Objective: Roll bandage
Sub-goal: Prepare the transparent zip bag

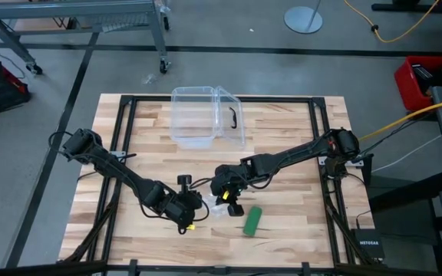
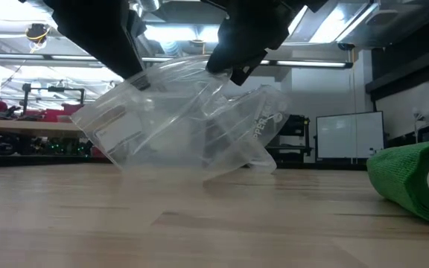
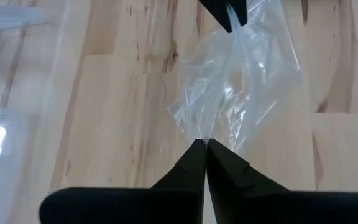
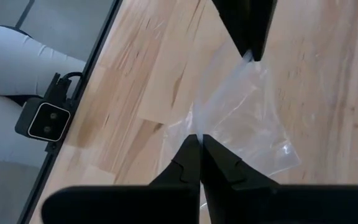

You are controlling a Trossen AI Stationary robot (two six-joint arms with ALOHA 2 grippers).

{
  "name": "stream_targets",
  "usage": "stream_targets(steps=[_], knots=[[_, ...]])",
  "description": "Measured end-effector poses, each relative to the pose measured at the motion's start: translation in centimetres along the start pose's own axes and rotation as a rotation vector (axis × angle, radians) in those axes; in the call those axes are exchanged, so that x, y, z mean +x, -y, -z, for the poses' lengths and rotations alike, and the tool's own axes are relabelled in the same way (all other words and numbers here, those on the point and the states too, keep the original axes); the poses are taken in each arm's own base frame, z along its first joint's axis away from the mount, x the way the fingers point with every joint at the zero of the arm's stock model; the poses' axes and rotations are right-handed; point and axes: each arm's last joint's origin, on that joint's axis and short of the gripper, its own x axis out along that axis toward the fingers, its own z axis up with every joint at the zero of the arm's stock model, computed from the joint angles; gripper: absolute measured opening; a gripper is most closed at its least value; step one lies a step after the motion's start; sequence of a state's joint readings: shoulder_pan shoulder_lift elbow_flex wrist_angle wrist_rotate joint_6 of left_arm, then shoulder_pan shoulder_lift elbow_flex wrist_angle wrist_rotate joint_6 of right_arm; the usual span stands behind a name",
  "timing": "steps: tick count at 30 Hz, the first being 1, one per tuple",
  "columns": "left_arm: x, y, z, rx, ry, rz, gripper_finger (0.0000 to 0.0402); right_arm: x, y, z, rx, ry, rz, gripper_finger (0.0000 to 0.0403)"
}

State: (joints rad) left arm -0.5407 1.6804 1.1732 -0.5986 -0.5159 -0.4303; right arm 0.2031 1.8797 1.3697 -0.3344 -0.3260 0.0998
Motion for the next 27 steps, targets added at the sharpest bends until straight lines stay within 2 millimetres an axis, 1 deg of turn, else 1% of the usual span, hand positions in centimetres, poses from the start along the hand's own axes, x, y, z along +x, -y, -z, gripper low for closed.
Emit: stream_targets(steps=[4, 7, 13, 16, 18, 21, 27], knots=[[-0.2, -0.2, 0.3, -0.019, -0.032, -0.002, 0.0002, 0.0, 0.1, -0.1, 0.000, 0.006, 0.008, 0.0015], [-0.3, -0.4, 0.9, -0.032, -0.112, 0.007, 0.0001, 0.0, 0.1, -0.3, -0.004, 0.027, 0.023, 0.0031], [-0.5, -0.4, 1.9, -0.078, -0.263, 0.100, 0.0001, -0.1, 0.1, -1.6, 0.007, 0.167, 0.082, 0.0075], [-0.5, -0.3, 1.9, -0.106, -0.265, 0.111, 0.0000, -0.3, 0.1, -2.3, -0.007, 0.245, 0.111, 0.0098], [-0.4, -0.2, 1.8, -0.113, -0.253, 0.118, 0.0000, -0.4, 0.0, -2.7, -0.019, 0.289, 0.101, 0.0108], [-0.3, -0.1, 1.4, -0.129, -0.217, 0.138, 0.0000, -0.5, -0.2, -3.0, -0.036, 0.311, 0.043, 0.0114], [-0.1, 0.0, 0.6, -0.156, -0.150, 0.157, 0.0000, -0.4, -0.7, -2.9, -0.049, 0.298, -0.020, 0.0115]])
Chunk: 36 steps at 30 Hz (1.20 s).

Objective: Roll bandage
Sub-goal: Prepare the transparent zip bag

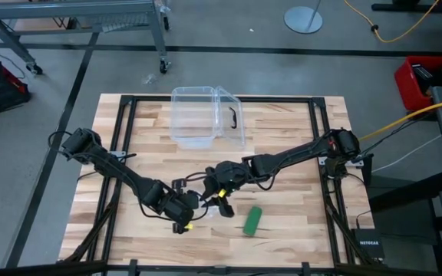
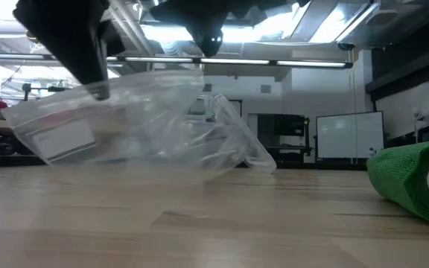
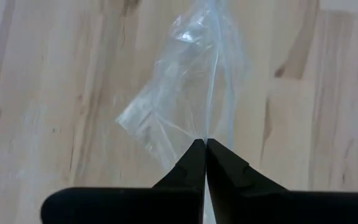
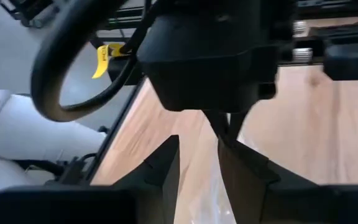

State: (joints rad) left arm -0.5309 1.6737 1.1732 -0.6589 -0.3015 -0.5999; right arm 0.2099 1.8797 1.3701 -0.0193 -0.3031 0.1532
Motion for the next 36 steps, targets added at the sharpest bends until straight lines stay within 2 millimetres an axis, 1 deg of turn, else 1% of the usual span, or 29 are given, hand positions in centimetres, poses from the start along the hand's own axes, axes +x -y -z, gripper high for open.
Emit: stream_targets(steps=[5, 7, 12, 16, 23, 24, 32, 36], knots=[[0.2, -0.6, -0.8, -0.030, 0.067, -0.046, 0.0000, 0.2, -0.8, 0.2, -0.014, -0.008, -0.011, 0.0115], [0.3, -0.7, -1.2, -0.030, 0.089, -0.038, 0.0000, 0.3, -1.0, 0.3, -0.021, -0.019, 0.022, 0.0115], [0.1, -0.1, -1.7, -0.016, 0.154, 0.008, 0.0000, 0.3, -0.6, 0.7, -0.030, -0.049, 0.108, 0.0111], [0.1, 0.1, -1.7, -0.013, 0.155, 0.012, 0.0000, 0.3, -0.6, 0.8, -0.025, -0.061, 0.114, 0.0084], [0.2, -0.1, -1.7, -0.019, 0.156, 0.009, 0.0000, 0.2, -0.6, 1.2, -0.015, -0.098, 0.094, 0.0012], [0.2, -0.1, -1.8, -0.022, 0.157, 0.008, 0.0000, 0.2, -0.6, 1.2, -0.015, -0.098, 0.094, 0.0007], [0.1, 0.0, -2.2, -0.017, 0.195, 0.021, 0.0000, 0.2, -0.6, 1.3, -0.014, -0.106, 0.092, 0.0020], [0.1, 0.0, -2.2, -0.013, 0.200, 0.016, 0.0000, 0.2, -0.7, 1.3, -0.009, -0.116, 0.069, 0.0010]])
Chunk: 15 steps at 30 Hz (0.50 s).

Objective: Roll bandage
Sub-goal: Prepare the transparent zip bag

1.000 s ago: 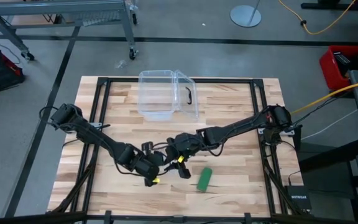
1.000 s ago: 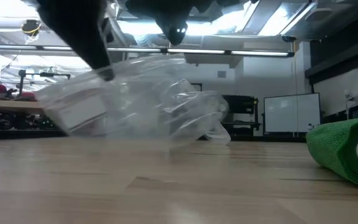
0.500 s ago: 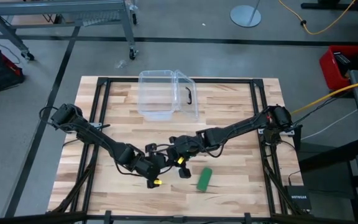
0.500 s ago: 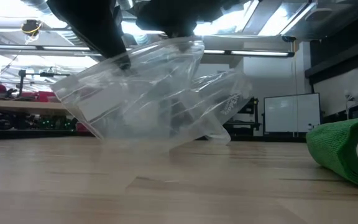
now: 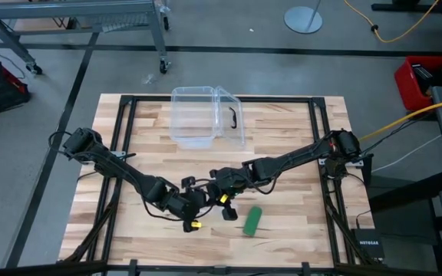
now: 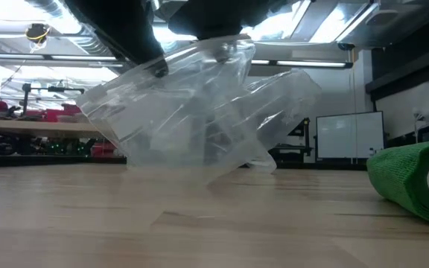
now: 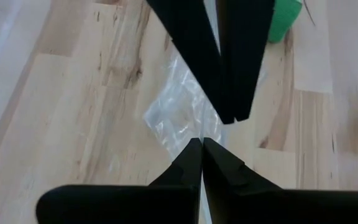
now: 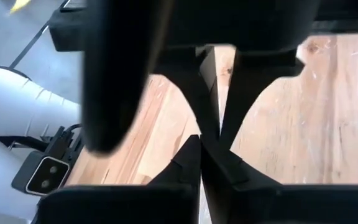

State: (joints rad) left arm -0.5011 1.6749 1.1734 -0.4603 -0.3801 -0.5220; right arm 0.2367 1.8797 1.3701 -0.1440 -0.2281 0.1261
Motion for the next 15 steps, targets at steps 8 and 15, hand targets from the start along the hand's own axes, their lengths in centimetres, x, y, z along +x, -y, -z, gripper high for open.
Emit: stream_targets(steps=[8, 15], knots=[[-1.1, -0.4, -0.5, -0.008, 0.049, -0.024, 0.0000, 0.0, -0.2, 0.5, 0.014, -0.044, 0.001, 0.0015], [-1.5, -0.6, -0.8, -0.015, 0.065, -0.025, 0.0000, 0.2, -0.7, 0.6, 0.008, -0.051, -0.006, 0.0018]])
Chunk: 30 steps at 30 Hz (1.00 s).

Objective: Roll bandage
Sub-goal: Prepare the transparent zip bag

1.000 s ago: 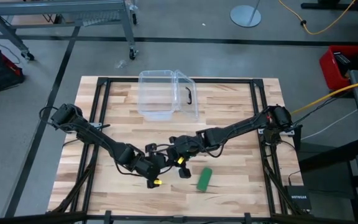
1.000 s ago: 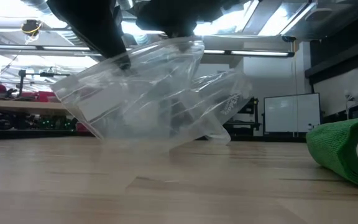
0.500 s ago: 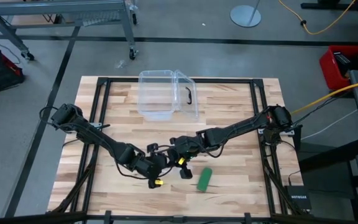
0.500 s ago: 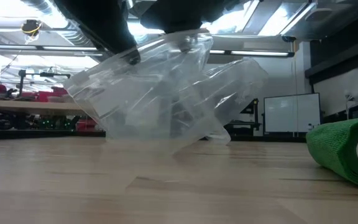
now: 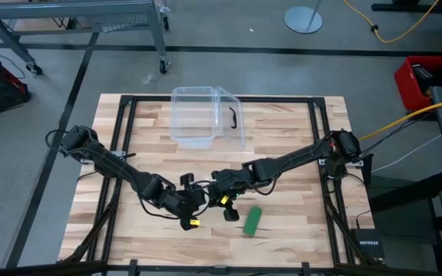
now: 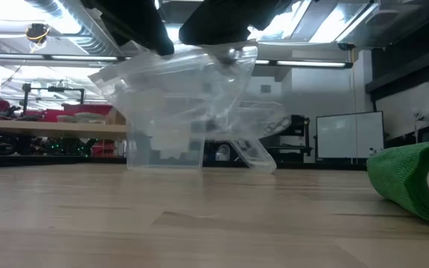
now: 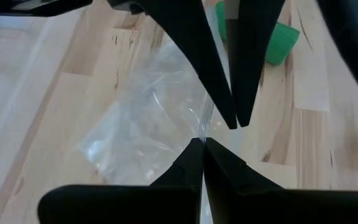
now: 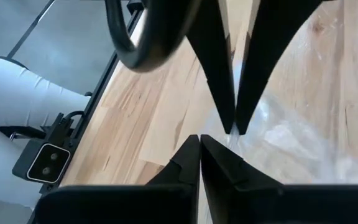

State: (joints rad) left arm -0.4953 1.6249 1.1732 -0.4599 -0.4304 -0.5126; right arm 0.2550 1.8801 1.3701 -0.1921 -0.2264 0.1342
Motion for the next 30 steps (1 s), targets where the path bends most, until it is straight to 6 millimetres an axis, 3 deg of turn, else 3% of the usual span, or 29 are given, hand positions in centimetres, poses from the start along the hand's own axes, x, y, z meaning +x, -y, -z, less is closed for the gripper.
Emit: stream_targets(steps=[14, 23, 30], knots=[[-0.04, 0.05, -0.01, -0.015, -0.001, 0.010, 0.0000, 0.00, 0.37, 0.83, 0.014, -0.073, 0.116, 0.0019], [-0.11, 0.37, 0.09, -0.041, -0.059, 0.116, 0.0000, -0.08, 0.87, 0.89, 0.008, -0.065, 0.275, 0.0019], [-0.12, 0.45, 0.01, -0.029, -0.053, 0.128, 0.0000, -0.09, 0.90, 0.87, 0.008, -0.062, 0.280, 0.0019]])
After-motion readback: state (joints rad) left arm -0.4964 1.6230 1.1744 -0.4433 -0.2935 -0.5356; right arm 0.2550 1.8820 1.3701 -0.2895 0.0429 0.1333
